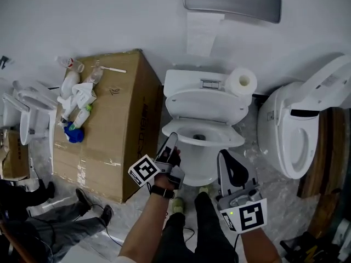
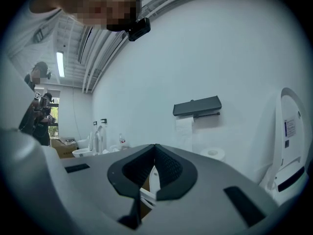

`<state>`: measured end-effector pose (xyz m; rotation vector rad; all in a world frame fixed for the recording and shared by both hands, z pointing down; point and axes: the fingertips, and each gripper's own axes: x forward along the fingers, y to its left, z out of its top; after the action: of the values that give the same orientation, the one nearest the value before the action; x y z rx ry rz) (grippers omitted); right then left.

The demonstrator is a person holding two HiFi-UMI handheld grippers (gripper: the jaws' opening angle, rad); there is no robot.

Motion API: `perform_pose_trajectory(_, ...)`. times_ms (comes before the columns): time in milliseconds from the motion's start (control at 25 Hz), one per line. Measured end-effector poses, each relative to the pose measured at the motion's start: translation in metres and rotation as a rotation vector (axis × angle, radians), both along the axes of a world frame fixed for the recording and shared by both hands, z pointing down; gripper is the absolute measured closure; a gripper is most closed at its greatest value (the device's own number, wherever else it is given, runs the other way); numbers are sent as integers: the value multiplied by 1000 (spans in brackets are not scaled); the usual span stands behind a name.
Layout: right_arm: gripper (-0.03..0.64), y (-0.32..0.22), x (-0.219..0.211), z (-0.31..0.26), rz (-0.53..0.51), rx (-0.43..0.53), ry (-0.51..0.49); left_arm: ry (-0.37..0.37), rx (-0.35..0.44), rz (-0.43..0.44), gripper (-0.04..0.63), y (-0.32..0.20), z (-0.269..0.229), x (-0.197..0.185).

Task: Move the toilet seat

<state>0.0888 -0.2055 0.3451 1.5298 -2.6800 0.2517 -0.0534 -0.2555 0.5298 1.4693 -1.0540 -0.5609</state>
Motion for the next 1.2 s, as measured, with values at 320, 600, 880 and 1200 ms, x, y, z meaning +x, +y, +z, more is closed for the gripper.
perform_pose_trajectory(320,604,-22,8,13,-20,-10,3,117,63,-65,425,-43,-17,10)
perform_pose_trajectory(600,604,-41,14,21,-34,-7,0,126,109,-66,425,-74,-24,13)
perform_pose_trajectory(880,604,-71,13,30,-37,-15,-34,124,139,-102,426,-99,-26,18)
perform_pose_trajectory(1200,604,-99,1,39,-68,-12,-33,120,145,-137,433,-122,-23,19)
